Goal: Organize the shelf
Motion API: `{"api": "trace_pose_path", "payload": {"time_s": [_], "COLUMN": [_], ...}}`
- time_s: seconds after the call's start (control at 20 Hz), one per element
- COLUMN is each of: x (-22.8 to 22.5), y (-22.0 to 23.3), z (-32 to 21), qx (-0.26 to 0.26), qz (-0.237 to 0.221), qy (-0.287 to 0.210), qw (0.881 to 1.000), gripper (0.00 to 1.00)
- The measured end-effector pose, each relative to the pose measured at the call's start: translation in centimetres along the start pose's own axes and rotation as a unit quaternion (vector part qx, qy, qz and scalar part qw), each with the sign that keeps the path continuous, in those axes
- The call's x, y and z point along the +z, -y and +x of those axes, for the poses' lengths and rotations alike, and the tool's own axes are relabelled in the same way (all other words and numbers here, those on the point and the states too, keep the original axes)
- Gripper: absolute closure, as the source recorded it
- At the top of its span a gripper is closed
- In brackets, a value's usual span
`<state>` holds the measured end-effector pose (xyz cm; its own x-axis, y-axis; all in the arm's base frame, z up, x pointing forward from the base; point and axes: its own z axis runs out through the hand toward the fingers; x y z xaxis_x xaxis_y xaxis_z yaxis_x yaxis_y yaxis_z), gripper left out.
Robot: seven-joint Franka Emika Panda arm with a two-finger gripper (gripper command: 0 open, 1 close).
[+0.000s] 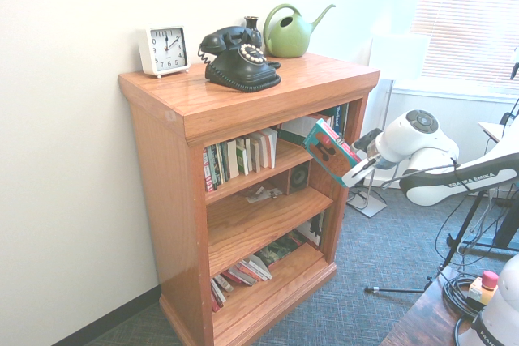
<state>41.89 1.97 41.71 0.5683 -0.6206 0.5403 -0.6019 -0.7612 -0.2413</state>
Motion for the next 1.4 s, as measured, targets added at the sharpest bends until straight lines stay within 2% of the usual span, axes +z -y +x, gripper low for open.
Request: {"api": "trace_pose_path", "payload": {"time_s": [0.25, 0.6, 0.9, 1.4], "x": [3.4, 6.1, 5.9, 5.1], "y": [1.3, 2.8, 3.6, 6.4], "z": [1.1, 1.4, 4.4, 6.9], "qx": [-0.006, -0.003, 0.006, 0.000], "qz": [0.021, 0.037, 0.050, 0.067], "qy": [0.016, 0.062, 0.083, 0.067], "qw": [1.000, 0.997, 0.995, 0.996], "gripper": [1.00, 1.00, 1.00, 1.00]}}
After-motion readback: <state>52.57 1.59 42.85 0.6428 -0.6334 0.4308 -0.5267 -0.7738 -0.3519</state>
